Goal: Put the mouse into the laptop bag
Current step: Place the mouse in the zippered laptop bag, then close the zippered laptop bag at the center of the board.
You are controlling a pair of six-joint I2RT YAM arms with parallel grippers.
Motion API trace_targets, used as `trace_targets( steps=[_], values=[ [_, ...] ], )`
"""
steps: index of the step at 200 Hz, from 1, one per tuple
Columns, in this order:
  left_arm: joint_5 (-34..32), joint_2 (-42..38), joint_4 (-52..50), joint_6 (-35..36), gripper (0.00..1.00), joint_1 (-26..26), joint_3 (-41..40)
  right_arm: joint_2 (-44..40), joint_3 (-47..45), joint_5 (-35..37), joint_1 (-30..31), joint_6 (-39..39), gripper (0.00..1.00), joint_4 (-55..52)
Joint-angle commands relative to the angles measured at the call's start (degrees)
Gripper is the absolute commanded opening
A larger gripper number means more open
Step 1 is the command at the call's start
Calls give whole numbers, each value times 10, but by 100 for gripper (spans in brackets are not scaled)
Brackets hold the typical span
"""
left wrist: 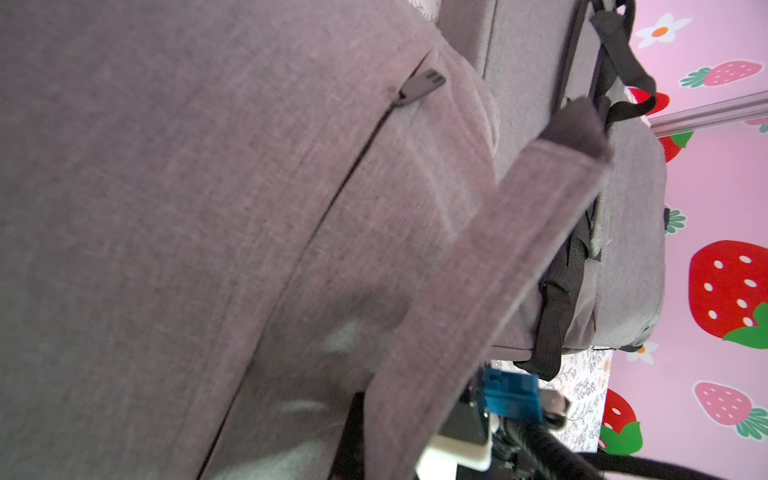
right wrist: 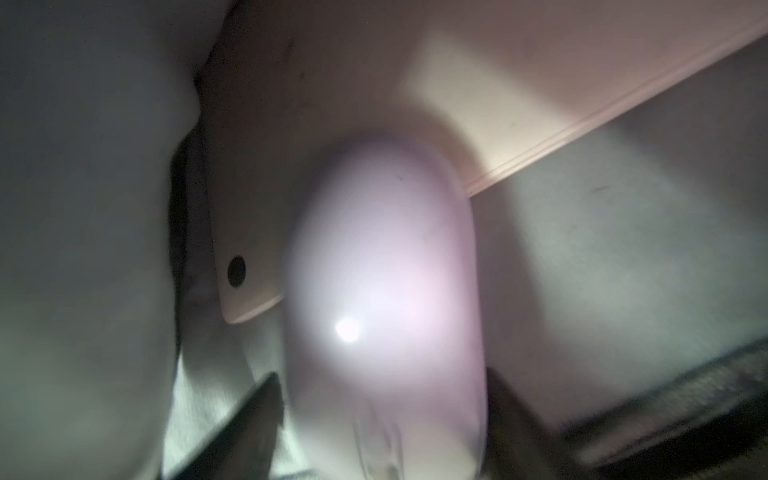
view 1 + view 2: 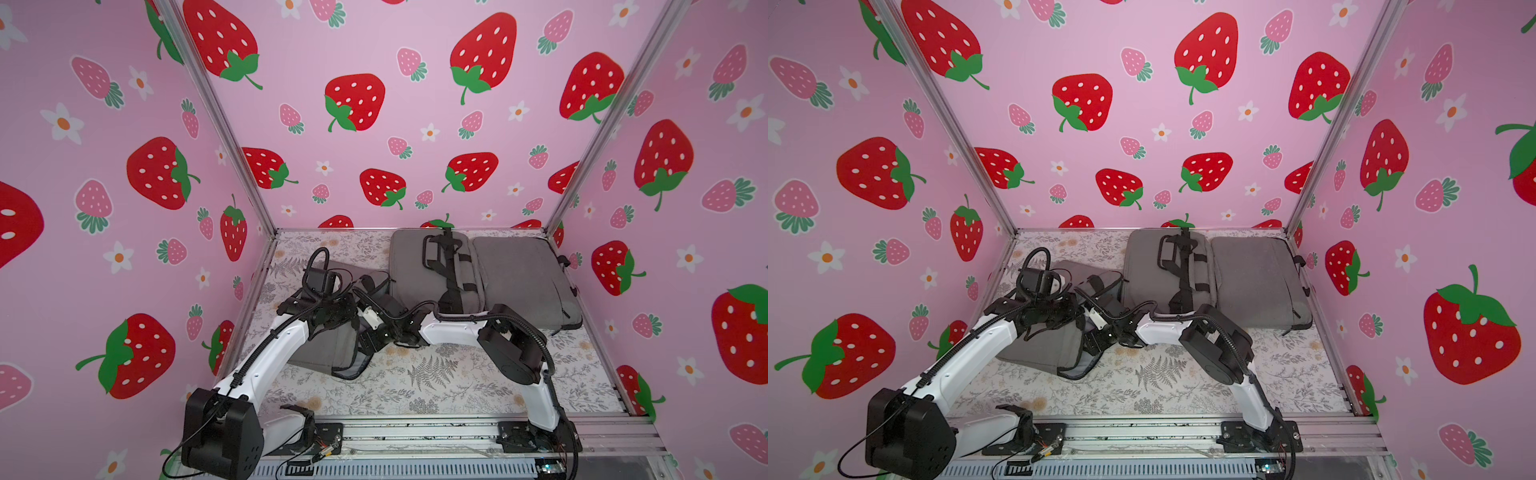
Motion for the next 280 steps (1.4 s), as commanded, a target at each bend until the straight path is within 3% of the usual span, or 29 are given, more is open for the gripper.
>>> trace_targets(
  steps=[1,44,85,93,104,110,115,203,254,280],
  values=[
    [7,15,46,-18,0,0,-14,-21,25,-56,35,-62,87,-1],
    [-5,12,33,-10,0,3,-18,-107,-63,-13,19,-68,92,-2],
    [-5,11,18,4,0,17,-20,-243,-166,-17,-30,-80,84,-15],
    [-4,10,18,3,0,19,-21,-253,-173,-22,-42,-80,71,-16],
    [1,9,19,3,0,20,-23,-246,-166,-26,-61,-77,30,-25],
    [3,8,20,0,0,20,-25,-233,-154,-31,-69,-76,17,-32],
    [7,8,22,-1,0,20,-25,-219,-141,-32,-75,-75,0,-39],
    [38,6,36,-14,0,21,-16,37,46,-81,-74,-9,0,14],
    [43,59,72,-15,0,20,-6,47,48,-119,-17,-2,0,12],
    [45,80,81,-18,0,21,9,41,66,-120,15,-45,0,-27]
  ],
)
